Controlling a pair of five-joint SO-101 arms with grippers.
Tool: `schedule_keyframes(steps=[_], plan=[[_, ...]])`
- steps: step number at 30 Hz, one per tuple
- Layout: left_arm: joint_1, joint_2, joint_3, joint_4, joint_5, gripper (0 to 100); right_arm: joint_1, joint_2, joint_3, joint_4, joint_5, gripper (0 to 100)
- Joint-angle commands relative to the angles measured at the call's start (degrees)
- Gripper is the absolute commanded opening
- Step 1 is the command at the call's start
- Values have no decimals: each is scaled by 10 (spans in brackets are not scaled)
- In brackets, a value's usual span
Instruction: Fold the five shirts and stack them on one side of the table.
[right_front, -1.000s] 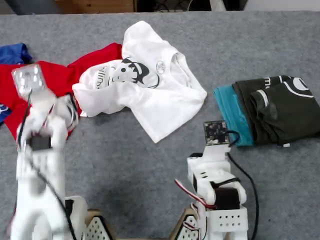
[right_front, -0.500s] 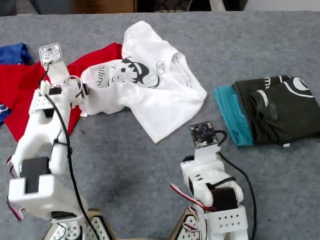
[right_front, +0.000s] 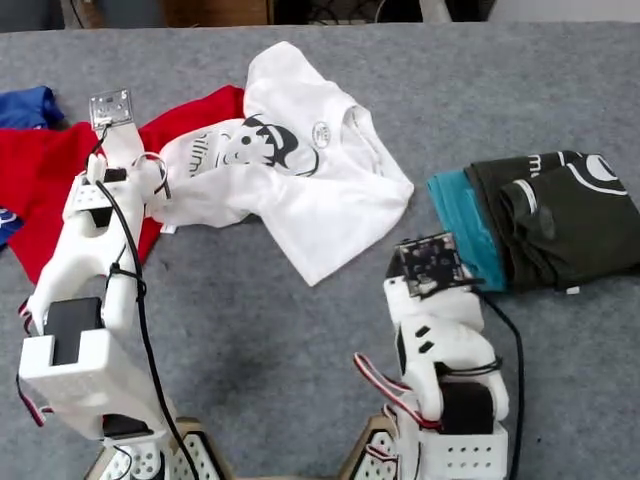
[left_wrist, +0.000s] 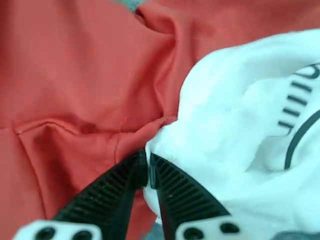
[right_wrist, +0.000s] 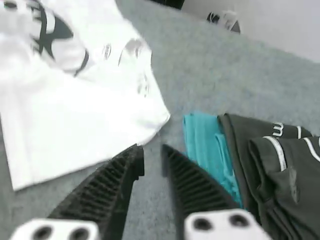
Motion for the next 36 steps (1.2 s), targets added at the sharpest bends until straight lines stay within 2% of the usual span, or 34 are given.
schedule_keyframes(steps=[1, 5, 9, 12, 14, 17, 21, 24, 29, 36], plan=[[-2, -91, -5, 84, -4, 27, 10, 29, -65, -22, -32, 190], [-7, -215, 94, 87, -7, 27, 4, 185, -169, -50, -57, 178], [5, -345, 230, 37, -12, 27, -56, 404, -320, -20, -95, 192], [9, -449, 302, 33, -42, 27, -101, 561, -417, -13, -110, 194], [-12, -516, 338, 34, -48, 27, -120, 655, -462, -28, -109, 194], [-45, -594, 393, 35, -48, 27, -123, 775, -494, -110, -108, 194], [-48, -687, 475, 35, -50, 27, -125, 920, -508, -263, -106, 194], [-47, -743, 497, 45, -50, 27, -121, 1025, -555, -310, -106, 194], [-44, -802, 489, 129, -46, 27, -98, 1187, -669, -268, -105, 192], [-56, -833, 489, 144, -36, 27, -92, 1309, -814, -149, -105, 191]])
